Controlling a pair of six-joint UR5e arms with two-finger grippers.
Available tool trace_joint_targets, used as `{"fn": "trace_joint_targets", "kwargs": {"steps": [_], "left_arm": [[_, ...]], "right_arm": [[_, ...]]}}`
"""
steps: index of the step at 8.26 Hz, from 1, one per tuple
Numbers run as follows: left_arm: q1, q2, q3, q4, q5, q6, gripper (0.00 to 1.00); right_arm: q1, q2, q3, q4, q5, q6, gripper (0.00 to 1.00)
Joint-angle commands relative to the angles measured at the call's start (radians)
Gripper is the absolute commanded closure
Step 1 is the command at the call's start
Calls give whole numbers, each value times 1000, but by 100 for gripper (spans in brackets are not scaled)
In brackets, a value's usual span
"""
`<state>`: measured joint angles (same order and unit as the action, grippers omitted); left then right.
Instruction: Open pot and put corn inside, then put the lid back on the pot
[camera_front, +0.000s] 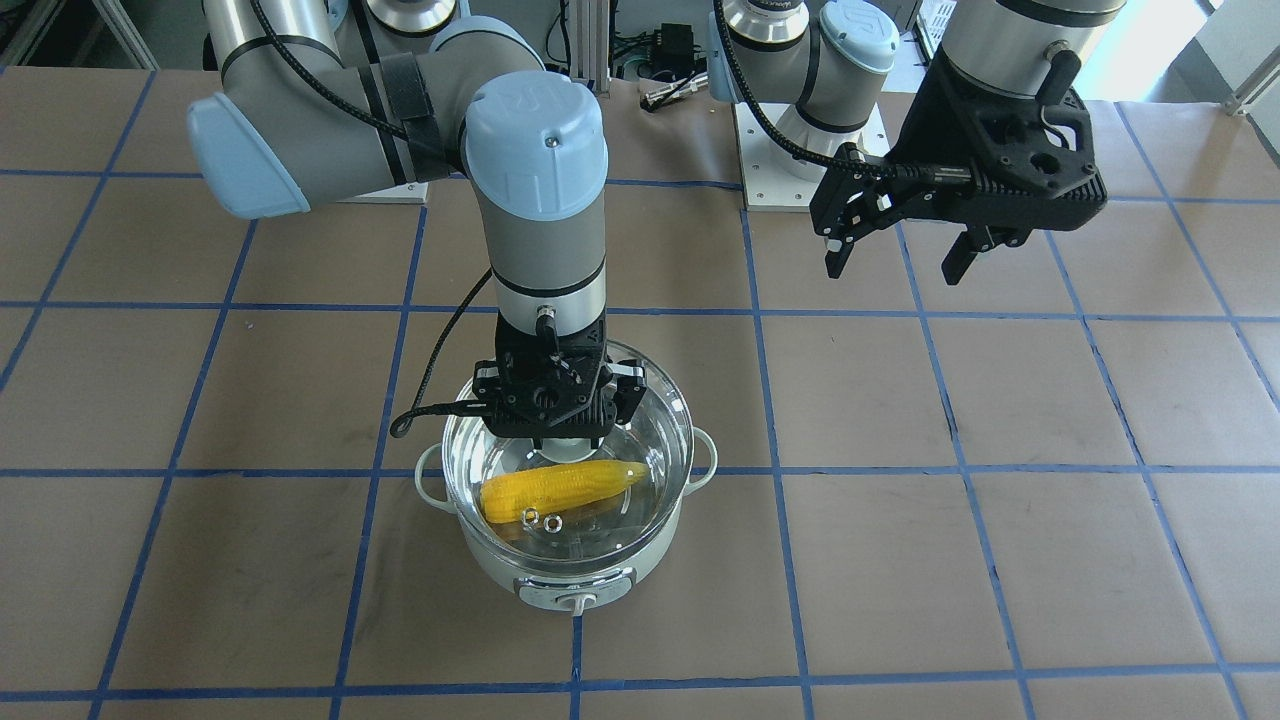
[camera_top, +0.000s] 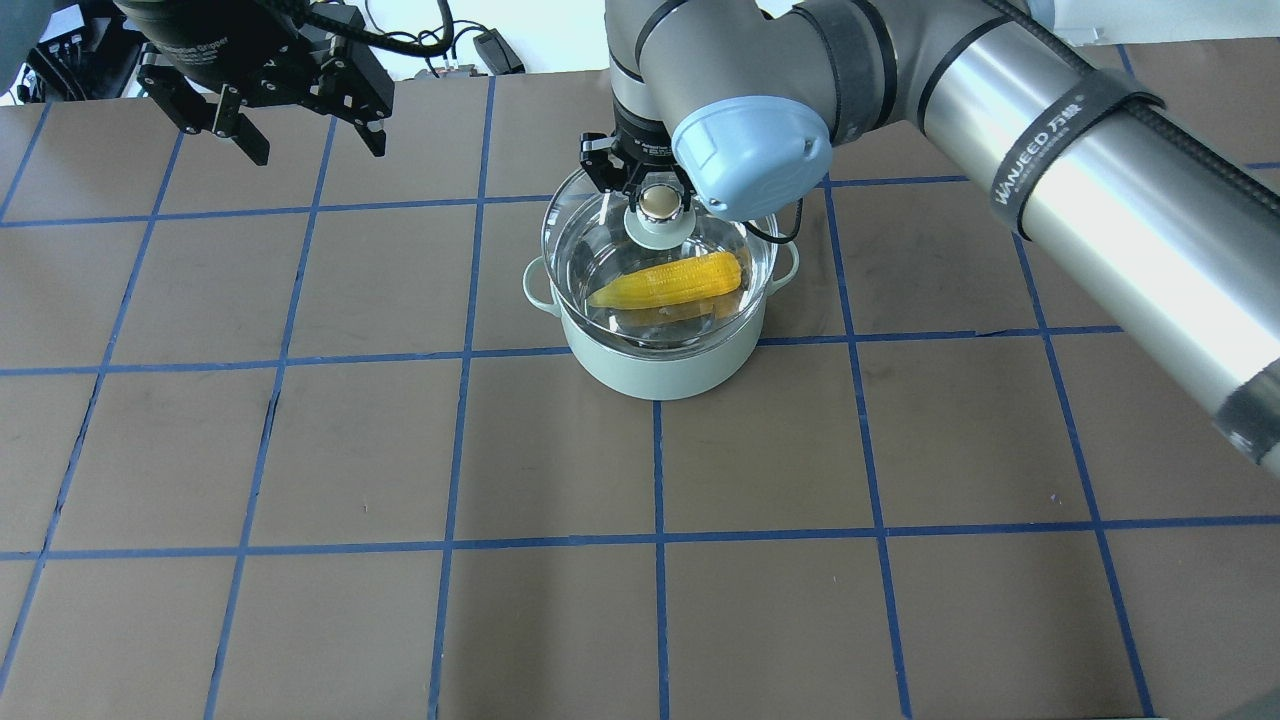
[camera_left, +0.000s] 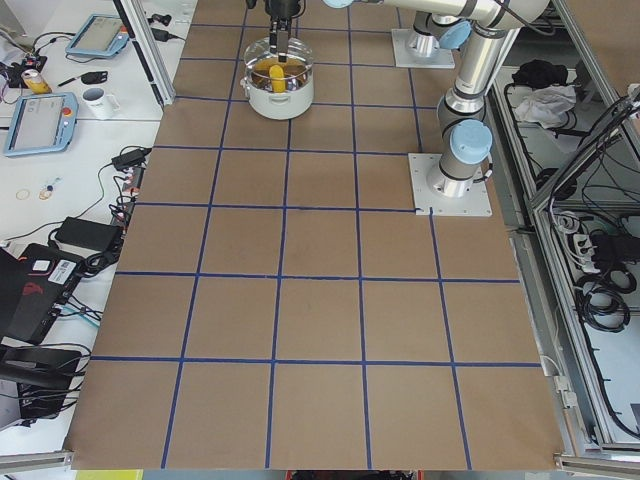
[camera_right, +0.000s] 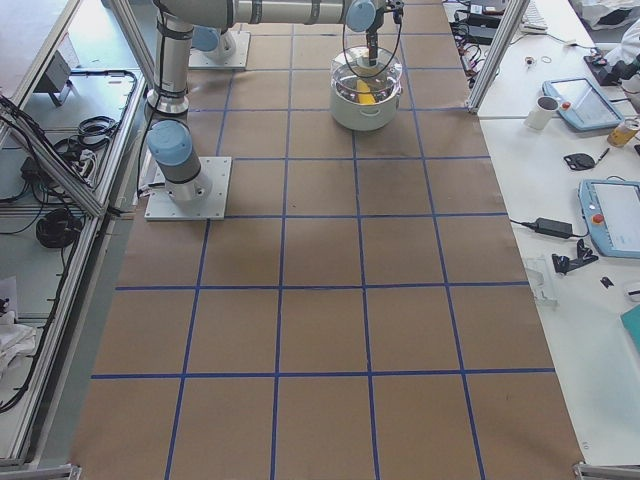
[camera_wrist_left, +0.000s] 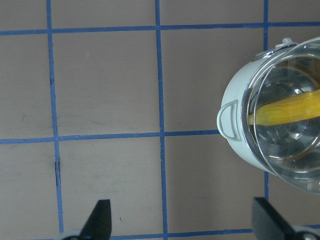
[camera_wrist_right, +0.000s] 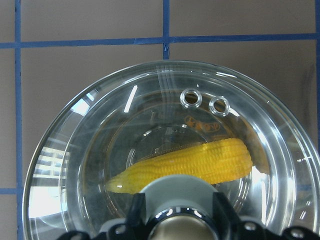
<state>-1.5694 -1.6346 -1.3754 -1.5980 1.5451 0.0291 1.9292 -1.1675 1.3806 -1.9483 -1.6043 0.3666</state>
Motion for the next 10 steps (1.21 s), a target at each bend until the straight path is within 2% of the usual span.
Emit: {"fn": "trace_joint_targets", "kwargs": {"steps": [1, 10], "left_arm": [[0, -13, -2, 4, 6, 18, 0], [0, -13, -4, 4, 7, 17, 0]], "right_arm": [[0, 25, -2, -14, -8, -15, 70], [-1, 37, 14, -17, -6, -5, 70]]}}
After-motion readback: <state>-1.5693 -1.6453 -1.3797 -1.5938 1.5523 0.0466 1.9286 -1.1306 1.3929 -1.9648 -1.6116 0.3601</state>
